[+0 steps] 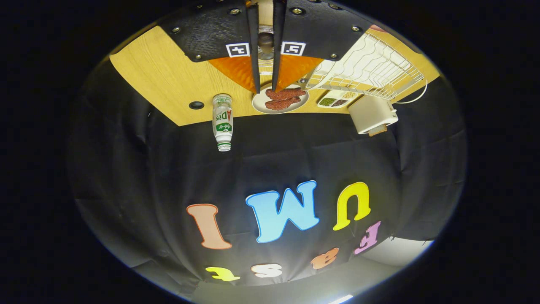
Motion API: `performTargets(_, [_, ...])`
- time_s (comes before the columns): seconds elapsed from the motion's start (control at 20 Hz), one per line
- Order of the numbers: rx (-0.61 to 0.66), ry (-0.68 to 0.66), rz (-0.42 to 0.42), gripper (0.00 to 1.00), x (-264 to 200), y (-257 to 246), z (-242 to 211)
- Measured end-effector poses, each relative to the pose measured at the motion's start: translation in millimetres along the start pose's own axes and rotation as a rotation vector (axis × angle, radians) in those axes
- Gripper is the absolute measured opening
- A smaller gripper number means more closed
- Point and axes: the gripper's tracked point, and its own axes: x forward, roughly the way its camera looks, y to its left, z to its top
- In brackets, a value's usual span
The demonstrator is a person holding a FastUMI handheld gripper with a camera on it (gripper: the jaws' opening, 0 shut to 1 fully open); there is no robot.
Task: Take the plate from the dish rack, then take the spoon from the basket and place it into the plate.
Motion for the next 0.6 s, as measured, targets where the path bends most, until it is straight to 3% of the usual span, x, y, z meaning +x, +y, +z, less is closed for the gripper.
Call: performTargets(0.6, [-0.031, -0.027, 0.072, 0.13, -73, 40, 51])
